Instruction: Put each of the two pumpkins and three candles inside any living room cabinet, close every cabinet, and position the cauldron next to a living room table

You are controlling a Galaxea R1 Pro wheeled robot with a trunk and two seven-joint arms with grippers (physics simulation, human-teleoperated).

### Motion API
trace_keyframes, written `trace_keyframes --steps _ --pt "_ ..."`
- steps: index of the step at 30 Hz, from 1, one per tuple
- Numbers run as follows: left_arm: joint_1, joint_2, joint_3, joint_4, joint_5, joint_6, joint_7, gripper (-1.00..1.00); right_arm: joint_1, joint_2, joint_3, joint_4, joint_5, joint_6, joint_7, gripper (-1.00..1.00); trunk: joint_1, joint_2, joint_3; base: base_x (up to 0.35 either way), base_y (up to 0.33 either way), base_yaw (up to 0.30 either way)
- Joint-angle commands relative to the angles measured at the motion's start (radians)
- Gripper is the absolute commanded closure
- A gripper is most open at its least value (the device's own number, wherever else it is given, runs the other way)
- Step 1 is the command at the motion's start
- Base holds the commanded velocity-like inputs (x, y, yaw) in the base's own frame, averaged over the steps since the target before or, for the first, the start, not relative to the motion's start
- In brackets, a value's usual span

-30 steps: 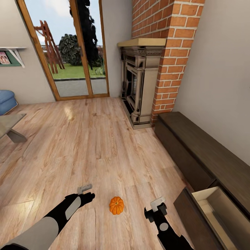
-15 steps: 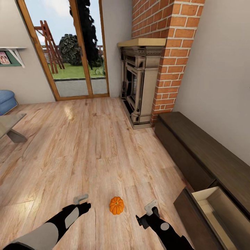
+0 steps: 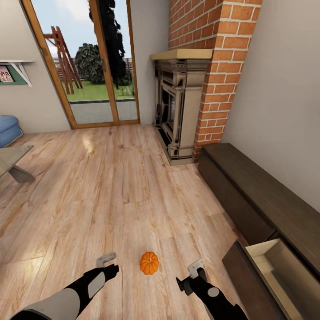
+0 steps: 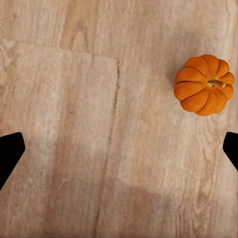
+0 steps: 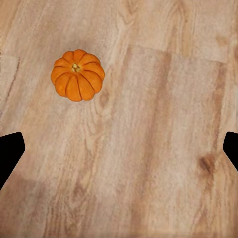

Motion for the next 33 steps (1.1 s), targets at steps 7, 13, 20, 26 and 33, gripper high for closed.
trace_keyframes --steps 7,13,20,26,33 --pt "0.000 0.005 0.001 0.001 0.001 0.000 0.000 -1.00 0.000 0.002 0.000 0.000 0.000 -0.001 0.000 -1.00 0.000 0.000 0.004 0.000 0.000 -0.026" --pt "0.000 0.004 0.001 0.025 -0.001 0.000 -0.001 -1.00 0.000 0.005 0.000 0.012 0.000 -0.021 0.000 -1.00 0.000 0.000 0.012 0.000 0.000 -0.093" --pt "0.001 -0.007 0.001 0.032 -0.001 0.000 -0.004 -1.00 0.000 0.002 -0.001 0.021 0.000 -0.034 0.000 -1.00 0.000 0.000 0.023 0.000 0.000 -0.087" --pt "0.001 -0.009 0.001 0.032 -0.001 0.000 -0.005 -1.00 0.000 0.002 -0.001 0.046 0.000 -0.069 0.000 -1.00 0.000 0.000 0.032 0.000 0.000 -0.007" --pt "0.001 -0.009 0.001 0.033 -0.001 0.000 -0.005 -1.00 0.000 0.003 0.000 0.051 -0.001 -0.084 0.000 -1.00 0.000 0.000 0.043 0.000 0.000 0.000"
